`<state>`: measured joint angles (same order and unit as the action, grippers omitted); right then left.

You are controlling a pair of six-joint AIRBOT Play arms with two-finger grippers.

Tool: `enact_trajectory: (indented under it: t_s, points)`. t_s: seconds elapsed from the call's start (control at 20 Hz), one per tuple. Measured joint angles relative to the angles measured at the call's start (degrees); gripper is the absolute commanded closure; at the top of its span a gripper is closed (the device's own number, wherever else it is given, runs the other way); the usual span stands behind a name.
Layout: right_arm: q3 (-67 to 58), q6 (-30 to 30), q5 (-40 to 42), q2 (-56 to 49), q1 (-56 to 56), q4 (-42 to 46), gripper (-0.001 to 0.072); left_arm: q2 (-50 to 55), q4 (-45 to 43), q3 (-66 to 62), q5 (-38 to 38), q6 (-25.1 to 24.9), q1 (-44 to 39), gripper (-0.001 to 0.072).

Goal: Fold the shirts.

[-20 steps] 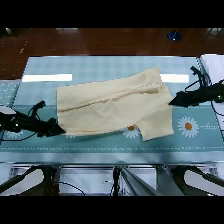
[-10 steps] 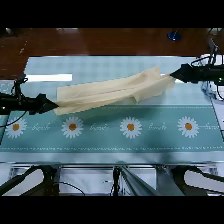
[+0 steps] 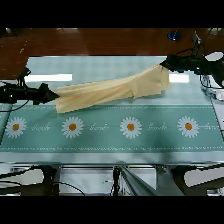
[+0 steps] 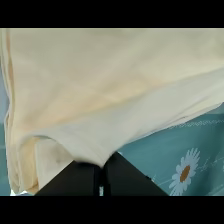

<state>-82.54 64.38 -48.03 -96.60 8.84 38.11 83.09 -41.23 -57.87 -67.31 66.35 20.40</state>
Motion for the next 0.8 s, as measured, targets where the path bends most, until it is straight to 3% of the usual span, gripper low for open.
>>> enact_trajectory:
  t_s: [0.4,0.55,0.6,0.65,0.7,0.8]
  points:
    - [-1.9,0.2,3.8,-6.8,-1.7,-0.2,0.0686,11.2,2.9,-7.6,-0.7,0.0,-0.8,0.0661]
    - [-2.0,0.2,4.3,-7.9,-2.0,0.0,0.0685,13.2,3.1,-8.2,0.2,-0.4,-0.9,0.0618]
    - [-2.0,0.2,4.7,-8.1,-2.0,0.2,0.0672,13.6,3.4,-8.3,1.1,-0.7,-0.9,0.0551]
    - [-2.0,0.2,5.0,-8.2,-2.0,0.5,0.0593,13.9,3.6,-8.4,2.0,-1.0,-0.9,0.0447]
    - [-2.0,0.2,5.1,-8.3,-2.1,0.7,0.0551,14.1,3.7,-8.5,2.9,-1.1,-0.9,0.0419]
    - [-2.0,0.2,5.4,-8.5,-2.1,0.9,0.0550,14.3,4.0,-8.5,5.0,-1.5,-1.0,0.0418]
